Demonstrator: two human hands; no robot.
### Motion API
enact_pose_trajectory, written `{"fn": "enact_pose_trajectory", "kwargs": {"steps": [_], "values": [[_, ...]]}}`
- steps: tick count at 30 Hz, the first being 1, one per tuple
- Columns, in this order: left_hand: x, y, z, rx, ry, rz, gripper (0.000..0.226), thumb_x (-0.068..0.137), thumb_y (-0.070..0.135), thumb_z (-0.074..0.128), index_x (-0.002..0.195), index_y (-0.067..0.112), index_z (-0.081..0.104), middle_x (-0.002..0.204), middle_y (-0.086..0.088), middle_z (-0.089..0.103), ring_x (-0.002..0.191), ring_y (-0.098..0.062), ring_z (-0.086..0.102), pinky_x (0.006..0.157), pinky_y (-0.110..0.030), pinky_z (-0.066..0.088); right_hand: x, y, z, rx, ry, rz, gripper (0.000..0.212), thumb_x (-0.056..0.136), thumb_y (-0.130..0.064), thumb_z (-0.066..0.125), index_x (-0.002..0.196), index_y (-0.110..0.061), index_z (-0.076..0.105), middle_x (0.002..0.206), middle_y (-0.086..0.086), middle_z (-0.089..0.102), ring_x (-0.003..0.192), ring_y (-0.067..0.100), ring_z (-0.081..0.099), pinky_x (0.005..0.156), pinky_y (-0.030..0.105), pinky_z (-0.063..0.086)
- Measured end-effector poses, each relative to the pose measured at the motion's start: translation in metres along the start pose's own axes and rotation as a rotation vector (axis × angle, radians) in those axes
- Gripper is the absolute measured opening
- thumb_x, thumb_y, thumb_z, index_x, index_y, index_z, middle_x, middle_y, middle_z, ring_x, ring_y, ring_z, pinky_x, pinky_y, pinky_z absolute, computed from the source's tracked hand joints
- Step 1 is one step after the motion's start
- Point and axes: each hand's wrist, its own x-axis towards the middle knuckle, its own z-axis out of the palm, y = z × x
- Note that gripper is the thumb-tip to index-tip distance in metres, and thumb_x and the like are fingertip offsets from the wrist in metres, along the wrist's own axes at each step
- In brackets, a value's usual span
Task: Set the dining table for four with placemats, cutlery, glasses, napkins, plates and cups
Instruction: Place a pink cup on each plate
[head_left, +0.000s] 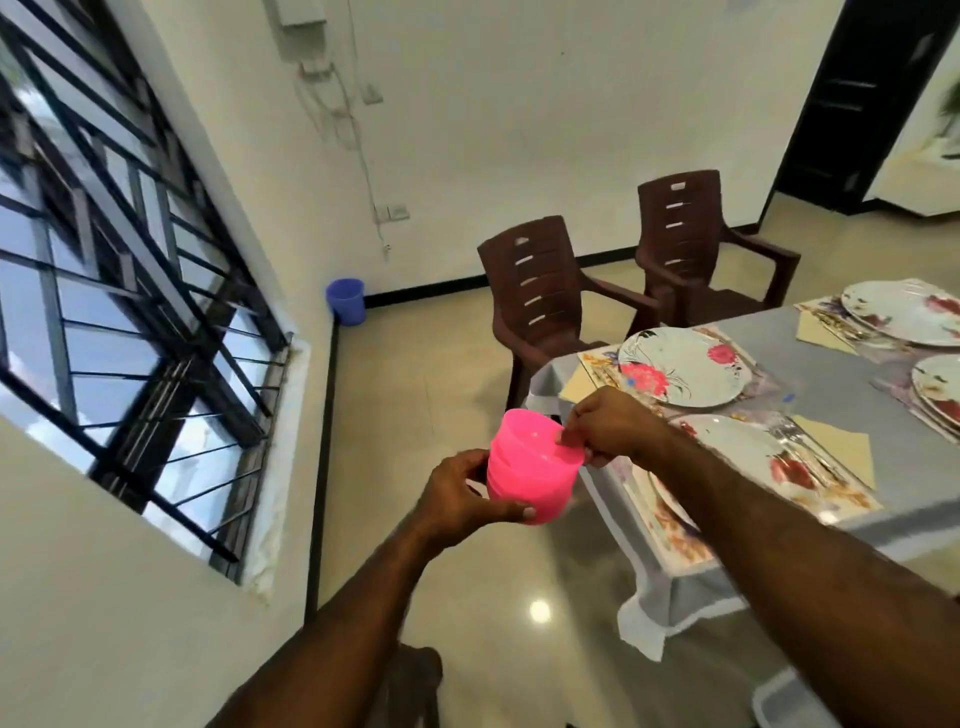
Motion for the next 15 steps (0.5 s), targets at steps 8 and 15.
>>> {"fn": "enact_pose_trajectory", "kwargs": {"steps": [8, 15], "values": [[0.063, -0.023, 0.029, -0.115, -0.045, -0.090, 0.080, 0.048, 0.044, 0.106, 0.119, 0.025, 0.076, 0.105, -0.004, 0.080, 0.100, -0.034, 0.074, 0.089, -0.050, 0.063, 0.033, 0.029, -0.044, 0.365, -0.009, 0.113, 0.012, 0.086, 0.004, 0.075, 0.098, 0.002, 0.074, 0.070, 0.014, 0.073, 0.070, 0.028, 0.076, 0.064, 0.033, 0.062], [0.184, 0.000, 0.094, -0.066, -0.119, -0.090, 0.095, 0.043, 0.048, 0.107, 0.129, 0.029, 0.070, 0.113, -0.001, 0.078, 0.103, -0.026, 0.075, 0.088, -0.048, 0.064, 0.100, 0.127, -0.161, 0.501, 0.299, 0.231, 0.009, 0.087, -0.006, 0.079, 0.094, -0.001, 0.077, 0.083, 0.018, 0.078, 0.066, 0.023, 0.074, 0.070, 0.038, 0.061]]}}
